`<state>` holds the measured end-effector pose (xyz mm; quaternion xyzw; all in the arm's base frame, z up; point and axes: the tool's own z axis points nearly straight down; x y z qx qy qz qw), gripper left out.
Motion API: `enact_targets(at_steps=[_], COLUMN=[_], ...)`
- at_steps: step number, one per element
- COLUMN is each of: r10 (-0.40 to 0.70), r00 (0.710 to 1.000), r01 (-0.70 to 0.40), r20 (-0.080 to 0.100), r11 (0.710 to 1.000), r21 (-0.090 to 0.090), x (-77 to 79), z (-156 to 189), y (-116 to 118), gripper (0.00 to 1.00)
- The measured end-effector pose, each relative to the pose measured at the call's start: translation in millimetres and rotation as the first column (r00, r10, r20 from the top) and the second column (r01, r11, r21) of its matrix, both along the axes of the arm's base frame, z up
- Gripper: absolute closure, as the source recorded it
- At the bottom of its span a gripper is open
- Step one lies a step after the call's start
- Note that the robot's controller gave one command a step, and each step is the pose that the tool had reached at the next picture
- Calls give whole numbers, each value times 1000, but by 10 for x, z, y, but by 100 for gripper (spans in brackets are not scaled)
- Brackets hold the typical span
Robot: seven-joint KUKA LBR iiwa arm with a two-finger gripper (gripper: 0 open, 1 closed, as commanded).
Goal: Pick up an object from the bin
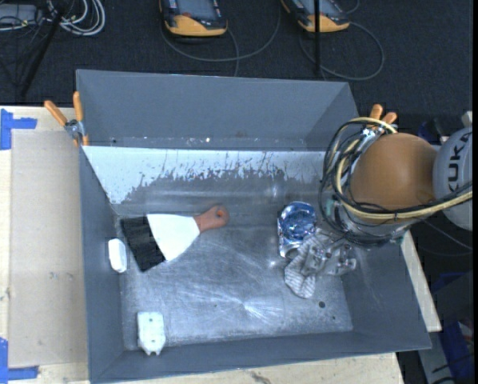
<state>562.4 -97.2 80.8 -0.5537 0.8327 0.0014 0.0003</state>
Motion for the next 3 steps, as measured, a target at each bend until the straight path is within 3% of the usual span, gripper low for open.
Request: enact_targets(at_steps=[3], r10=[-2], r00=[1000], r01=[2], r20=[0], r11=[1000], r21=[0], x=[0], z=[0], y=[-1], gripper=[100])
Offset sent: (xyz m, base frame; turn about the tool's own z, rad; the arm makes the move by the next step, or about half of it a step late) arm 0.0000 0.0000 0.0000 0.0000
